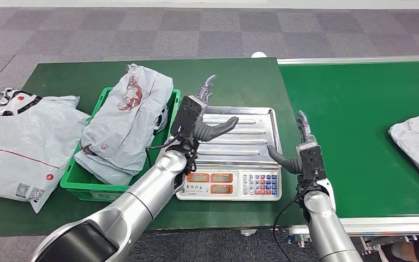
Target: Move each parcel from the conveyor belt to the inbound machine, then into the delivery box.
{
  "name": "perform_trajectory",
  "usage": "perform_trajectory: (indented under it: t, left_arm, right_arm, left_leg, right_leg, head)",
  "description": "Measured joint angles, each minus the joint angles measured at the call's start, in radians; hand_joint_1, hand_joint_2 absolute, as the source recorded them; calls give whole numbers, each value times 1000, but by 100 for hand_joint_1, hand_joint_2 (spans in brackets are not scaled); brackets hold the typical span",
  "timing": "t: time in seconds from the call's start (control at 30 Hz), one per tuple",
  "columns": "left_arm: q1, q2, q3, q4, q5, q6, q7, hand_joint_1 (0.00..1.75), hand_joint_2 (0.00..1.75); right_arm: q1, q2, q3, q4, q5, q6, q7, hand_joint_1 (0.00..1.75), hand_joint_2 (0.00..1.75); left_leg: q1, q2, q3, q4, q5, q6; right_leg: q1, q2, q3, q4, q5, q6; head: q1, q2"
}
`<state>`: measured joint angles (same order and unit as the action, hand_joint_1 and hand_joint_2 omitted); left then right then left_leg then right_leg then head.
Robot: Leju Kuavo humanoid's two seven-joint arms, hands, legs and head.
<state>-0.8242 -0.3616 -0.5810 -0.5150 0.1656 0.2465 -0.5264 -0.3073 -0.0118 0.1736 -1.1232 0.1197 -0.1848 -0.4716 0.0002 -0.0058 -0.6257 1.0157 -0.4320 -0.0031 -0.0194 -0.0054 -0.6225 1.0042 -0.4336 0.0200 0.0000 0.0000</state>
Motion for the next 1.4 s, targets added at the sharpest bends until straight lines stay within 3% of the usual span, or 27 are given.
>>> perform_trajectory:
  t: [0.73, 1.4]
  left_arm:
    - [20, 0, 0, 1, -59, -9, -21, 0, 175]
    - [20, 0, 0, 3, -61, -4, -11, 0, 175]
  right_arm:
    - [30, -30, -1, -16, -12, 15, -13, 0, 175]
    - [-9, -34, -1, 27, -34, 13, -22, 0, 175]
  left_leg:
    - [0, 0, 0, 0, 0, 0]
    - [0, 0, 0, 0, 0, 0]
  right_leg:
    - [0, 0, 0, 0, 0, 0]
    - [0, 0, 0, 0, 0, 0]
  head:
    - [0, 0]
    - [0, 0]
